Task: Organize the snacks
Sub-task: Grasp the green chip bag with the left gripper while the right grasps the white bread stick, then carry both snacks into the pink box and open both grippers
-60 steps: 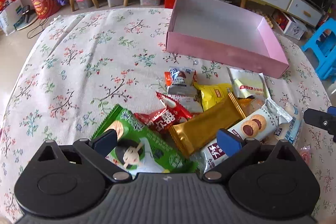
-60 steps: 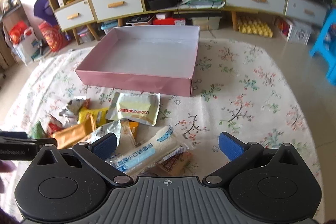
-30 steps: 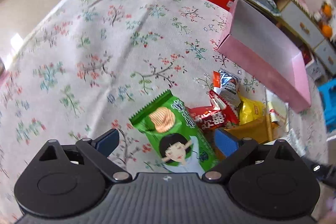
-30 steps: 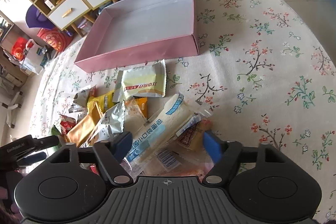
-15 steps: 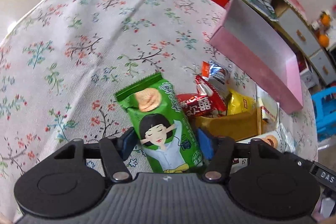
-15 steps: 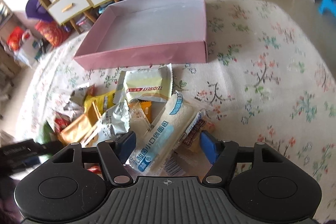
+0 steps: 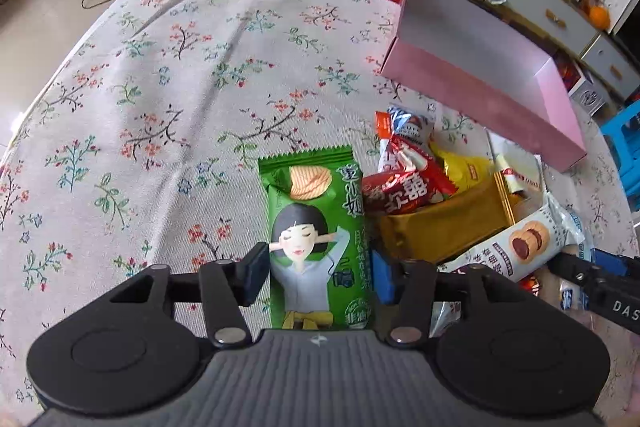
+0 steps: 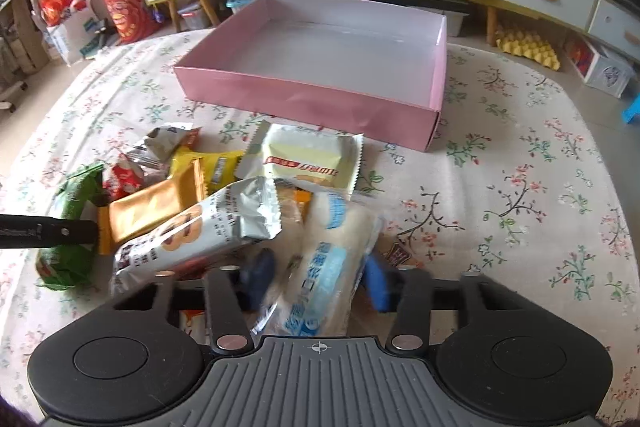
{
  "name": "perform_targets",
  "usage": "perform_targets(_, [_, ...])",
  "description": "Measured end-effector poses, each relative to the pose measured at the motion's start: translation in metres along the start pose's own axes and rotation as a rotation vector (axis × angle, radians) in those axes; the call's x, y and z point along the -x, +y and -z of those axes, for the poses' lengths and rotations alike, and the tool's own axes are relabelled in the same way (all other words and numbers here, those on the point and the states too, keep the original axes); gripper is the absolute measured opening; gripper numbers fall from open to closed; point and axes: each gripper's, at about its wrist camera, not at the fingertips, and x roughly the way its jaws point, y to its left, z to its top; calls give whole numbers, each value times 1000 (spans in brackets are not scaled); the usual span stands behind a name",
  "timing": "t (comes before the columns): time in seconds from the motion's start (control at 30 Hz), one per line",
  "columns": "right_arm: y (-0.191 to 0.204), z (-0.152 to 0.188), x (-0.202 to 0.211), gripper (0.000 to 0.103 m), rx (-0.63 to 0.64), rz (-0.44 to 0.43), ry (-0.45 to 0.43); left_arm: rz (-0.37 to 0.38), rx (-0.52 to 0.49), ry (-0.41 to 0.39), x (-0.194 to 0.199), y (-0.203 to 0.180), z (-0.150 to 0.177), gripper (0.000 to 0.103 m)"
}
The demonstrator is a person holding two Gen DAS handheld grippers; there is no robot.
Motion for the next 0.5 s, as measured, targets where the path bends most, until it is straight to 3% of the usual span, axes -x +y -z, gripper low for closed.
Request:
perform_targets(0.13, [-6, 2, 3, 30, -16, -15, 9, 52, 51, 35, -4, 6, 1, 44])
perform_targets(0.27, [-19, 1, 6, 24, -79, -45, 25, 59, 77, 23, -1, 11, 0, 43])
perform_targets(0.5, [-31, -5, 16, 23, -146, -81, 17, 70, 104, -23, 10, 14, -5, 43])
